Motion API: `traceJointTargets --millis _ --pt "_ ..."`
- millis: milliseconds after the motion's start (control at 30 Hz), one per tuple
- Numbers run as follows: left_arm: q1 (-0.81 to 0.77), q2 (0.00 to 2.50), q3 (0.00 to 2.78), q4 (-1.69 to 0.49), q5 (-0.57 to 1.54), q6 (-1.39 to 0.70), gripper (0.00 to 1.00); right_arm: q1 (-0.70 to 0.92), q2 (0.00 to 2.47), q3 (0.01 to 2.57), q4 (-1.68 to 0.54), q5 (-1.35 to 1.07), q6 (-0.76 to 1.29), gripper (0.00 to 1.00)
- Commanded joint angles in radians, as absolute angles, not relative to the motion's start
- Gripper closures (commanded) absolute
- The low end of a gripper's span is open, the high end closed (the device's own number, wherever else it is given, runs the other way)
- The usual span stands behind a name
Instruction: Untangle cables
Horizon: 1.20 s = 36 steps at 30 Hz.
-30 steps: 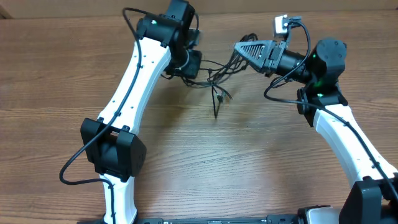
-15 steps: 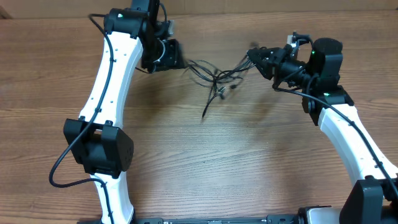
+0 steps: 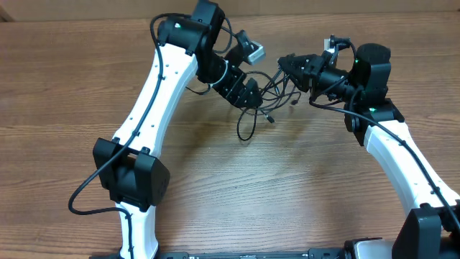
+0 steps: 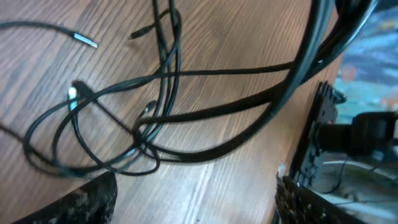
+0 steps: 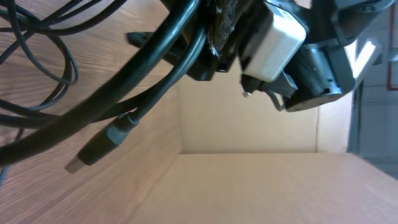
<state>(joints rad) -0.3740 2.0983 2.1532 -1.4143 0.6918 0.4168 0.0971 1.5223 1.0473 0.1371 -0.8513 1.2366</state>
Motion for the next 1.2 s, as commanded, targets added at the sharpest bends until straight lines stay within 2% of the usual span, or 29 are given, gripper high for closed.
traceJointTargets --millis 0,200,300,400,533,567,633,967,1033,1067,1133,1167 --pt "-0.39 2.062 2.175 -1.398 0.68 0.498 0.19 0.096 1.498 1.068 0.186 -0.897 1.33 0.96" --pt "-0.414 2.062 2.175 -1.309 0.68 0.493 0.18 0.096 1.498 1.068 0.234 -0.947 1.392 0.96" --pt "-0.429 2.062 2.175 -1.257 0.681 0.485 0.2 0.096 1.498 1.068 0.236 -0.965 1.411 0.96" --pt "-0.44 2.062 2.175 -1.213 0.68 0.462 0.36 0.096 1.498 1.068 0.247 -0.973 1.418 0.96" --pt "-0.445 2.062 2.175 -1.203 0.68 0.442 0.79 0.096 1.498 1.068 0.278 -0.982 1.435 0.96" --pt "-0.445 2.062 2.175 -1.204 0.68 0.44 0.87 0.096 1.498 1.068 0.284 -0.982 1.436 0.96" --pt "-0.445 2.062 2.175 -1.203 0.68 0.422 0.95 0.096 1.498 1.068 0.283 -0.982 1.436 0.96" --pt "-0.419 2.058 2.176 -1.205 0.706 0.391 0.95 0.096 1.498 1.067 0.27 -0.963 1.402 0.96" --pt "-0.419 2.058 2.176 -1.204 0.738 0.391 0.89 0.096 1.498 1.067 0.27 -0.963 1.402 0.96" --pt "-0.419 2.058 2.176 -1.203 0.753 0.392 0.8 0.096 1.498 1.067 0.27 -0.963 1.402 0.96" --pt "-0.422 2.058 2.176 -1.199 0.781 0.392 0.69 0.096 1.498 1.067 0.27 -0.963 1.414 0.96" --pt "-0.424 2.058 2.176 -1.197 0.788 0.392 0.67 0.096 1.498 1.067 0.271 -0.96 1.419 0.96"
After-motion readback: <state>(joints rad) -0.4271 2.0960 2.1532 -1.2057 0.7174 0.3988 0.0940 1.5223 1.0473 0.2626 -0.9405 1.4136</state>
